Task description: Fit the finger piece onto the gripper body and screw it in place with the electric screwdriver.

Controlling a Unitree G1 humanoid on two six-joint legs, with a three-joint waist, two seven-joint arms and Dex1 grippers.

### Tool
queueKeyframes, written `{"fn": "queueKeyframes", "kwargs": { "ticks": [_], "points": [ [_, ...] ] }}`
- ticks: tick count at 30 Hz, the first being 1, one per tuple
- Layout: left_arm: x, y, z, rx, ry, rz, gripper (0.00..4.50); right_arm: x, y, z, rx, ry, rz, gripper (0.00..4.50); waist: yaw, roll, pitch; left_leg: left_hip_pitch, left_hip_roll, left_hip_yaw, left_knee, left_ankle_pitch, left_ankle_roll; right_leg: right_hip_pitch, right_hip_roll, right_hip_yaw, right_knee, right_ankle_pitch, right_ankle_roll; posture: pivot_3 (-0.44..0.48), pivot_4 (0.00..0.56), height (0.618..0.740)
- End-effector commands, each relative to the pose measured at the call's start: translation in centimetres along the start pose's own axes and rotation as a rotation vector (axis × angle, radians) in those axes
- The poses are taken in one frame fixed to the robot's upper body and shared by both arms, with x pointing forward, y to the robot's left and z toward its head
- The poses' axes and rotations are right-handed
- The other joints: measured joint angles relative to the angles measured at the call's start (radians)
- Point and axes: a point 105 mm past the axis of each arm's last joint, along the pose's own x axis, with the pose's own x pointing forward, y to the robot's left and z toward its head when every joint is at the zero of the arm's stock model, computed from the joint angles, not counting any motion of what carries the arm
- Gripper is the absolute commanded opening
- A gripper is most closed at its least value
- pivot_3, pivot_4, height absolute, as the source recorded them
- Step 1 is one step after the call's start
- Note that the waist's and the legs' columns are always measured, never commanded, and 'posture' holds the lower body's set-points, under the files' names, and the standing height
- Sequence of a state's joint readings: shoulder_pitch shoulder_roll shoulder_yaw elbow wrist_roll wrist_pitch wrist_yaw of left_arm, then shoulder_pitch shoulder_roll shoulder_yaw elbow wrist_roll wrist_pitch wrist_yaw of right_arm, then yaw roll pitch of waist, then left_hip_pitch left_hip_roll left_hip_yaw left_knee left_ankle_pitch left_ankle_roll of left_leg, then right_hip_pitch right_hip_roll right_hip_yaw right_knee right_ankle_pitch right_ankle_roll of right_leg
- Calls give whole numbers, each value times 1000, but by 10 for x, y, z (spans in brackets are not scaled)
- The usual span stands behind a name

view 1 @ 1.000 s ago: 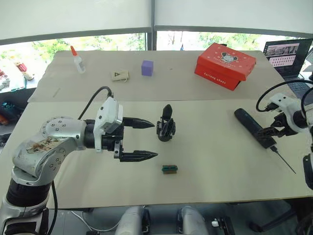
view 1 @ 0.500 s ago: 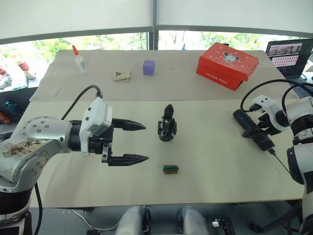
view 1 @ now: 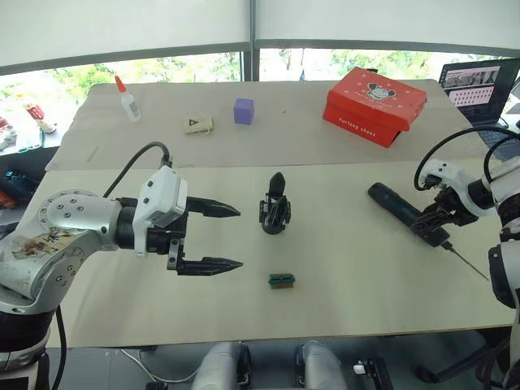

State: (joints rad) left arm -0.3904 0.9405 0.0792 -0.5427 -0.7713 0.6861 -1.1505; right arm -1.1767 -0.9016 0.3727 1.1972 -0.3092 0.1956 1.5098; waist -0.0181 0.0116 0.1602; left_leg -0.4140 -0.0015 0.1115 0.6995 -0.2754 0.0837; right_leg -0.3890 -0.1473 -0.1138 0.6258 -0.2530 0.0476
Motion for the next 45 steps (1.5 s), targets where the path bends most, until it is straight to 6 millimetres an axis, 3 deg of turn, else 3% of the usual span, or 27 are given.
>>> {"fn": "queueKeyframes", "kwargs": {
  "ticks": [1, 6, 8, 13, 16, 20, 30, 35, 38, 43, 45],
  "points": [
    [4, -6, 1, 48, -2, -22, 4500, -7, 8, 8, -236, 15, 36, 1732, 2, 0, 0, 0, 0, 0, 0, 0, 0, 0, 0, 0, 0, 0, 0, 0, 150, 740],
    [6, -11, 1, 45, -8, -28, 4500, 5, 10, 3, -298, 53, 31, 1732, 5, 0, 0, 0, 0, 0, 1, 0, 0, 0, 0, 0, 0, 0, 0, 0, 150, 740],
    [6, -13, 1, 42, -6, -31, 4500, 2, 10, -3, -301, 88, 38, 2778, 5, 0, 0, 0, 0, 0, 1, 0, 0, 1, 0, 0, 0, 0, 0, 0, 150, 740],
    [8, -16, 0, 42, -7, -34, 4500, -16, 4, -5, -279, 115, 2, 4459, 5, 0, 0, 0, 0, 0, 1, 0, 0, 1, 0, 0, 0, 0, 0, 0, 150, 740],
    [9, -16, 0, 45, -9, -36, 4500, -25, 3, -6, -231, 137, 9, 4459, 3, 0, 0, 0, 0, 0, 1, 0, 0, 0, 0, 0, 0, 0, 0, 0, 150, 740],
    [12, -14, 4, 58, -29, -30, 4500, -13, 6, -5, -214, 135, 33, 4459, 3, 0, 0, 1, 1, 0, 1, 0, 0, 1, 1, 1, 0, 0, 0, 0, 150, 740],
    [13, -11, 9, 76, -42, -7, 4500, 16, 0, -28, -270, 227, -17, 4459, 4, 0, 0, 1, 1, 0, 1, 0, 0, 1, 1, 1, 0, 0, 0, 0, 150, 740],
    [12, -10, 8, 70, -35, 1, 4500, 25, 1, -20, -208, 167, -16, 4459, 3, -3, -1, 2, 1, 0, 2, 0, 0, 2, 1, 1, 0, 0, 0, 0, 150, 740],
    [12, -10, 4, 62, -25, 4, 4500, 27, 3, -17, -216, 148, -6, 3655, 4, -4, -1, 3, 1, 0, 2, 0, 0, 3, 1, 1, 0, 0, 0, 0, 150, 740],
    [13, -9, -5, 44, -4, -1, 4500, 25, 7, -2, -238, -19, 11, 1934, 0, -4, -1, 3, 1, 0, 1, 0, 0, 3, 1, 1, 0, 0, 0, 0, 150, 740],
    [13, -10, -10, 36, 2, -5, 4500, 18, 12, 4, -266, -112, 42, 1921, 0, -4, -1, 3, 1, 0, 1, 0, 0, 3, 1, 1, 0, 0, 0, 0, 150, 740]
  ]
}}
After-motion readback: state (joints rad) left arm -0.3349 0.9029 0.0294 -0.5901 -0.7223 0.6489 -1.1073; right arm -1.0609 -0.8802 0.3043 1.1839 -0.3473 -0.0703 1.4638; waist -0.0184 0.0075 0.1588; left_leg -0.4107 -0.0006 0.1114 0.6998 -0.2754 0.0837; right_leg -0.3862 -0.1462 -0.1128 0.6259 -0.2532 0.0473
